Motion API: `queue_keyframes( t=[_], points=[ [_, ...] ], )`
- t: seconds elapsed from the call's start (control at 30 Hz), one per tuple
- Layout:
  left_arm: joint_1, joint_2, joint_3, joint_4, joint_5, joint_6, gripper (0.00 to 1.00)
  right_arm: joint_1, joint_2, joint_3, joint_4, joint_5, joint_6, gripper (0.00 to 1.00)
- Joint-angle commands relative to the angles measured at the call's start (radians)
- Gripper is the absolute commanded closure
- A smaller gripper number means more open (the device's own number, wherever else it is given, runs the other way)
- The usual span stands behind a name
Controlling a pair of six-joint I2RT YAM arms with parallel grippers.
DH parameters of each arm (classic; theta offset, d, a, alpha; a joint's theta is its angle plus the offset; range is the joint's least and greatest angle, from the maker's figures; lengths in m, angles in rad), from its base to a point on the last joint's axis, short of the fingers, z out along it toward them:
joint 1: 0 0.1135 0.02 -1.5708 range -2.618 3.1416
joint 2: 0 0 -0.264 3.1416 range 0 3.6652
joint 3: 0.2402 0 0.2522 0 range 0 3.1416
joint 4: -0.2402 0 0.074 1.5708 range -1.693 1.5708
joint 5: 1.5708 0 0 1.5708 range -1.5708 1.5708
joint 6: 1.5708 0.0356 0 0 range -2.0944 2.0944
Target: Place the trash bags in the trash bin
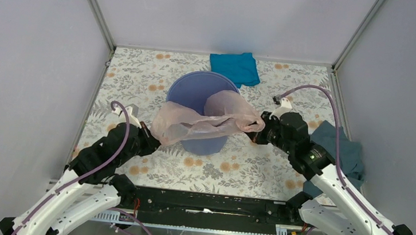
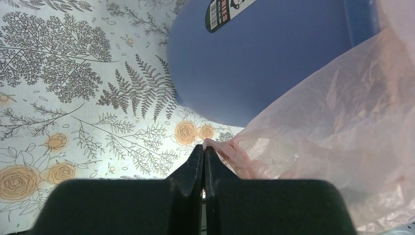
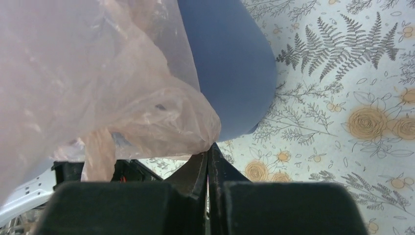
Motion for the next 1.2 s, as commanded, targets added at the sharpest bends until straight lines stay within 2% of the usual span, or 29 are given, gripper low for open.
queue_keyframes(
  t=[0.0,0.07,0.2,0.3,0.37,0.43,0.53,0.7,0.83,1.0,1.1,1.17],
  points=[
    [0.002,0.009,-0.005,0.092,-0.053,-0.018,1.0,-0.002,0.057,0.006,0.076,0.055,-0.062,1.0],
    [0.003,0.024,-0.004,0.117,-0.077,-0.011,0.92,-0.002,0.079,0.019,0.08,0.062,-0.123,0.96],
    [0.003,0.044,0.033,0.097,-0.105,-0.004,0.7,-0.002,0.076,0.098,-0.065,0.135,-0.237,0.75],
    [0.002,0.005,0.041,0.053,-0.1,-0.017,0.58,-0.002,0.01,0.107,-0.146,0.161,-0.294,0.59],
    [0.002,-0.027,0.054,0.019,-0.076,-0.024,0.54,-0.002,-0.043,0.112,-0.21,0.159,-0.321,0.5],
    [0.003,-0.054,0.083,-0.019,-0.056,-0.03,0.48,-0.001,-0.09,0.135,-0.281,0.129,-0.346,0.41],
    [0.002,-0.078,0.14,-0.06,-0.022,-0.015,0.34,-0.002,-0.146,0.196,-0.381,0.065,-0.383,0.27],
    [0.002,-0.059,0.256,-0.078,0.059,0.109,0.03,-0.001,-0.199,0.305,-0.422,-0.103,-0.455,0.12],
    [0.002,-0.013,0.383,-0.091,0.087,0.249,0.01,-0.001,-0.157,0.375,-0.374,-0.223,-0.476,0.09],
    [0.002,0.091,0.597,-0.196,-0.034,0.343,0.01,-0.002,-0.075,0.441,-0.306,-0.293,-0.452,0.09],
    [0.003,0.112,0.628,-0.184,-0.036,0.352,0.01,-0.001,-0.041,0.455,-0.293,-0.252,-0.43,0.09],
    [0.002,0.142,0.62,-0.151,0.003,0.364,0.01,-0.001,-0.001,0.478,-0.331,-0.155,-0.424,0.09]
  ],
)
